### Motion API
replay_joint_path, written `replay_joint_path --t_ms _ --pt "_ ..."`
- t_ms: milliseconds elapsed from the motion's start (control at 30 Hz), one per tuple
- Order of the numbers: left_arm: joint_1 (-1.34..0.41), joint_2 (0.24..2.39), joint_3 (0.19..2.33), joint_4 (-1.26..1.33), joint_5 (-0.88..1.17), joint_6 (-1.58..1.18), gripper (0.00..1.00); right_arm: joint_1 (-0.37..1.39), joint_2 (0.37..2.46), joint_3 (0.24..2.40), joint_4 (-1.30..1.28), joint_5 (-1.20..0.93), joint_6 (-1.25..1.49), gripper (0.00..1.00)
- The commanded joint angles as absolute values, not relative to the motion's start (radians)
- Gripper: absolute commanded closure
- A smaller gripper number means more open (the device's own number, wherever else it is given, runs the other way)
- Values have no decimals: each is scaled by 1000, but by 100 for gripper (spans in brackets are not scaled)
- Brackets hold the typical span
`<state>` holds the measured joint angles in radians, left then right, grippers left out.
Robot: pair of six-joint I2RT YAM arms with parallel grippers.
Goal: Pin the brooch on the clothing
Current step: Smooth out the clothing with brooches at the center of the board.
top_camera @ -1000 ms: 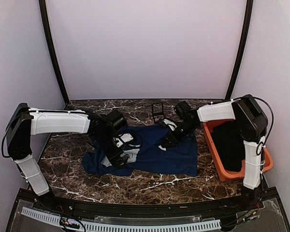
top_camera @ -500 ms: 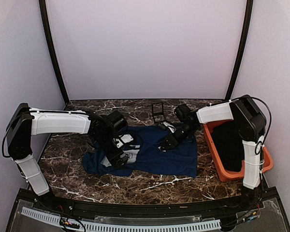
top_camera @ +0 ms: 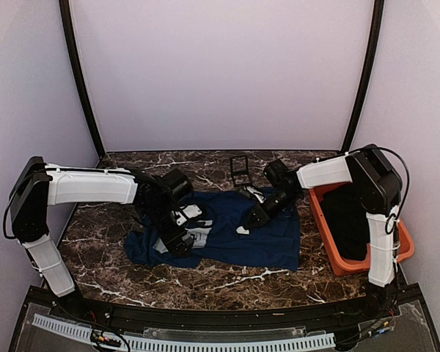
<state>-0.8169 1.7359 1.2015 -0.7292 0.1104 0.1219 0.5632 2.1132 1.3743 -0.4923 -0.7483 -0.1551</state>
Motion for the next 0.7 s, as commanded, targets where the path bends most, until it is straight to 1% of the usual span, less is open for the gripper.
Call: replay_joint_path --t_ms 0,200,300,467,667 --pt "-825 1731 1184 -730 103 122 1 570 2101 1355 -481 -762 -156 100" --pt "-827 1731 1183 -728 104 121 1 571 2051 1326 -453 -750 -140 100" --pt "-827 1732 1180 -728 100 120 1 577 2002 1296 -431 -705 -140 100" --pt "-827 1732 1181 -726 101 119 1 622 1911 1246 -398 -520 -157 100" --pt "-828 1733 1181 -724 102 121 1 718 1863 1179 -361 -279 -172 100"
